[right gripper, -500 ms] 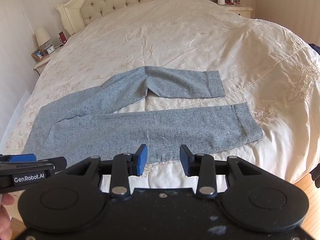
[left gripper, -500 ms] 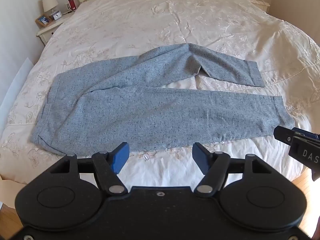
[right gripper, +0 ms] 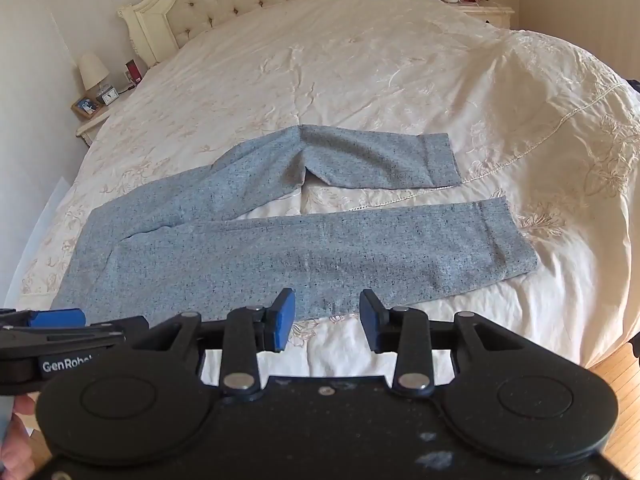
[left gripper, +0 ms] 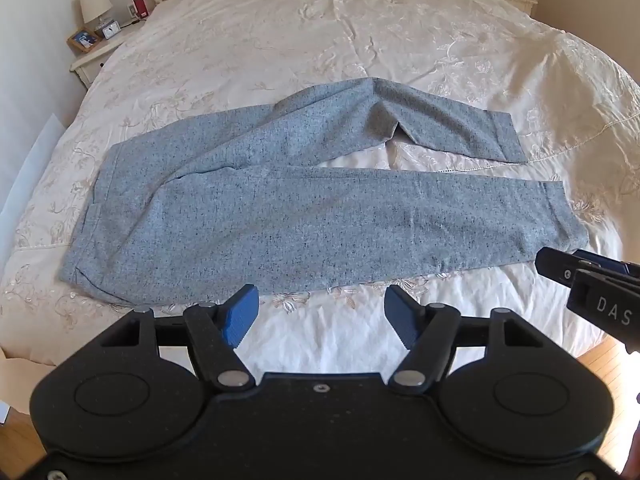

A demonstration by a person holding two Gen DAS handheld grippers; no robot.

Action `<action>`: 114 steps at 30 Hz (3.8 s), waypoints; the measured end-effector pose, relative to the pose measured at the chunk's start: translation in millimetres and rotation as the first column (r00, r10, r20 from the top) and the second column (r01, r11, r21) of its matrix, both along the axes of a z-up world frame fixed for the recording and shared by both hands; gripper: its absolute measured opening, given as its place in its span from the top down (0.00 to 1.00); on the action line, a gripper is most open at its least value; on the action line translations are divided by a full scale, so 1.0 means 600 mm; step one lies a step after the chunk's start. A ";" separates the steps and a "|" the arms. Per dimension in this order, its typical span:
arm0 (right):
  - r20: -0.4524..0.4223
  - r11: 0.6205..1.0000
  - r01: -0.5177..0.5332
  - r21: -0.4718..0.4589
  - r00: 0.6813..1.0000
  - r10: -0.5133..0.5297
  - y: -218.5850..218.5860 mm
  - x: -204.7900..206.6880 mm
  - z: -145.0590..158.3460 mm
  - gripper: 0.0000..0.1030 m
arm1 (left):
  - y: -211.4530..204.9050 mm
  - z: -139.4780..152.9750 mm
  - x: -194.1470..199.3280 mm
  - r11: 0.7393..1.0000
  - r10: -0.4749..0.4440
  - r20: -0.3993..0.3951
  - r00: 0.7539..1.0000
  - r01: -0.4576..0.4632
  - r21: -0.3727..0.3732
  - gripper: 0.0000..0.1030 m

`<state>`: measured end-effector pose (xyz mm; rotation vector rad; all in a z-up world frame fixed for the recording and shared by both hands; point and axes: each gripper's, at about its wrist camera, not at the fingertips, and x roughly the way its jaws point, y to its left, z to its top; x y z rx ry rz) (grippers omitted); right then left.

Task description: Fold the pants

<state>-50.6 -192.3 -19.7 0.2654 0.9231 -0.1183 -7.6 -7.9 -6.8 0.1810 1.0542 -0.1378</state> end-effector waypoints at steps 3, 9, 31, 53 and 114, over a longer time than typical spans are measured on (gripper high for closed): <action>-0.003 1.000 0.001 0.006 1.000 -0.001 0.002 0.000 -0.002 0.63 | -0.001 0.000 0.000 1.000 0.001 -0.001 1.000 -0.001 0.000 0.31; -0.013 1.000 -0.001 0.021 1.000 0.001 -0.008 0.003 -0.007 0.63 | -0.002 -0.001 0.002 1.000 0.002 -0.005 1.000 -0.002 -0.001 0.31; -0.035 0.999 -0.016 0.040 0.999 0.018 -0.014 0.014 -0.007 0.63 | -0.008 -0.011 0.008 1.000 0.002 -0.025 1.000 -0.002 0.006 0.31; -0.033 0.998 -0.029 0.047 0.999 0.031 -0.015 0.017 -0.002 0.63 | -0.009 -0.012 0.009 1.000 0.003 -0.030 1.000 -0.003 0.006 0.31; -0.338 0.952 0.256 0.165 0.922 -0.189 -0.085 0.164 -0.225 0.62 | -0.038 -0.247 0.135 0.933 -0.317 -0.146 0.937 0.336 0.127 0.33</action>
